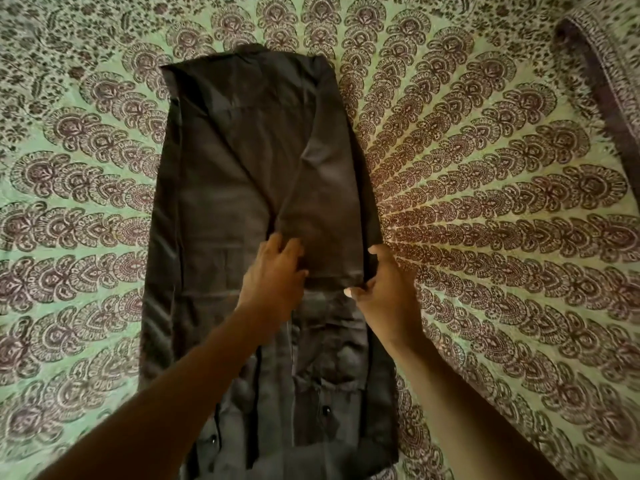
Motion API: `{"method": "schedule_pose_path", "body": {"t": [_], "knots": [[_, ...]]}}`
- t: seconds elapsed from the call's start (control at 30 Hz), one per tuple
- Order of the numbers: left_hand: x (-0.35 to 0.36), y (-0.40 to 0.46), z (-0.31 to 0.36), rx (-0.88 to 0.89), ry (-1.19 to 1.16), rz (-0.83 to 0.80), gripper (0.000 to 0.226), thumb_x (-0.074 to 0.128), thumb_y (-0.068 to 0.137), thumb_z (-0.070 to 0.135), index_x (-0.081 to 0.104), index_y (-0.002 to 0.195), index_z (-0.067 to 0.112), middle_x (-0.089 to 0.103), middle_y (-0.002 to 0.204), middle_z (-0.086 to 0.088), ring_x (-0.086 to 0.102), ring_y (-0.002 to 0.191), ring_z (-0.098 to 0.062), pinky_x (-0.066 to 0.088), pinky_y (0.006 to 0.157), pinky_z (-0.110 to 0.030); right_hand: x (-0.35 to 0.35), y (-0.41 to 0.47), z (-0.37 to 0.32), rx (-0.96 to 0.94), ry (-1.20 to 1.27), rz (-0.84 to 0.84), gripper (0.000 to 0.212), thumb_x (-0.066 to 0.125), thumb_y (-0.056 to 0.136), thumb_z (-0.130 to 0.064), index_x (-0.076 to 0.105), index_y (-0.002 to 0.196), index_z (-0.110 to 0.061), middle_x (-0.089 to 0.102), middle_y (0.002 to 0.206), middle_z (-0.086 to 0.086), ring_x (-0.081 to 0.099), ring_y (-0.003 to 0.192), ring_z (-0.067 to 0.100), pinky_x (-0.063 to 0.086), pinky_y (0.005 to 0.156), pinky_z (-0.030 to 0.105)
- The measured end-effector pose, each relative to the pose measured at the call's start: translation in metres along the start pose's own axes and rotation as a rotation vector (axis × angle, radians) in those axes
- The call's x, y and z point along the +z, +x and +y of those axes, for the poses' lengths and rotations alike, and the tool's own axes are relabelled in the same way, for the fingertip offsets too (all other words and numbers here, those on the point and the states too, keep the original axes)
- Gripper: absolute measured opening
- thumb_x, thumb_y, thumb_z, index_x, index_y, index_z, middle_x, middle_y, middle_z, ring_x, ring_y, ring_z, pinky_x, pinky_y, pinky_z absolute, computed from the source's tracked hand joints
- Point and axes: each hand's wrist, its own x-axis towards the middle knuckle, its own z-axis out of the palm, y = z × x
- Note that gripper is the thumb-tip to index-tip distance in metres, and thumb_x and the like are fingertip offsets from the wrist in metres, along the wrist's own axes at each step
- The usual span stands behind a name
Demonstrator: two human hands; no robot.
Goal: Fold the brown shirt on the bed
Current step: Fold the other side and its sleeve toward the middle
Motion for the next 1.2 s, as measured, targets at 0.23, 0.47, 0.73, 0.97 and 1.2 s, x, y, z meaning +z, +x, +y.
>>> {"method": "schedule_pose_path", "body": {"t": [0.23, 0.47, 0.73, 0.97, 1.2], "knots": [[0.021, -0.085, -0.011, -0.173, -0.174, -0.115, 0.044, 0.074, 0.09, 0.017, 0.055, 0.13, 0.015, 0.039, 0.138, -0.007, 0.058, 0.105, -0.023, 0.053, 0.097, -0.035, 0.015, -0.047, 0.021, 0.029, -0.016, -0.014, 0.046, 0.084, 0.077, -0.019, 0.05, 0.108, -0.025, 0.065, 0.086, -0.01, 0.069, 0.081, 0.02, 0.059, 0.065, 0.042], [0.035, -0.126, -0.02, -0.284, -0.341, -0.142, 0.029, 0.073, 0.083, -0.001, 0.058, 0.083, 0.024, 0.062, 0.08, 0.005, 0.066, 0.081, -0.019, 0.054, 0.071, -0.025, 0.017, -0.092, 0.034, 0.054, -0.026, -0.13, 0.041, 0.089, 0.073, -0.018, 0.049, 0.082, -0.026, 0.058, 0.067, -0.009, 0.062, 0.064, 0.015, 0.047, 0.057, 0.031], [0.044, -0.153, -0.017, -0.292, -0.332, -0.034, 0.032, 0.079, 0.084, 0.008, 0.069, 0.113, 0.014, 0.067, 0.117, -0.006, 0.068, 0.104, -0.026, 0.054, 0.086, -0.033, -0.001, -0.11, 0.062, 0.126, 0.112, -0.234, 0.03, 0.091, 0.072, -0.01, 0.064, 0.084, -0.017, 0.073, 0.067, 0.006, 0.071, 0.055, 0.019, 0.061, 0.058, 0.041], [0.051, -0.165, -0.017, -0.146, -0.249, -0.011, 0.04, 0.072, 0.087, 0.006, 0.061, 0.126, 0.008, 0.049, 0.129, -0.004, 0.07, 0.09, -0.032, 0.056, 0.09, -0.05, 0.006, -0.12, 0.067, 0.057, 0.137, -0.197, 0.025, 0.086, 0.079, -0.008, 0.063, 0.084, -0.018, 0.07, 0.065, 0.005, 0.069, 0.059, 0.018, 0.062, 0.063, 0.048], [0.046, -0.178, -0.021, -0.021, 0.046, 0.1, 0.045, 0.073, 0.087, 0.028, 0.059, 0.127, 0.016, 0.039, 0.147, -0.003, 0.054, 0.121, -0.03, 0.056, 0.088, -0.046, 0.005, -0.116, 0.062, 0.017, 0.045, -0.194, 0.027, 0.084, 0.079, -0.007, 0.061, 0.089, -0.018, 0.066, 0.064, -0.001, 0.062, 0.056, 0.001, 0.047, 0.056, 0.016]]}}
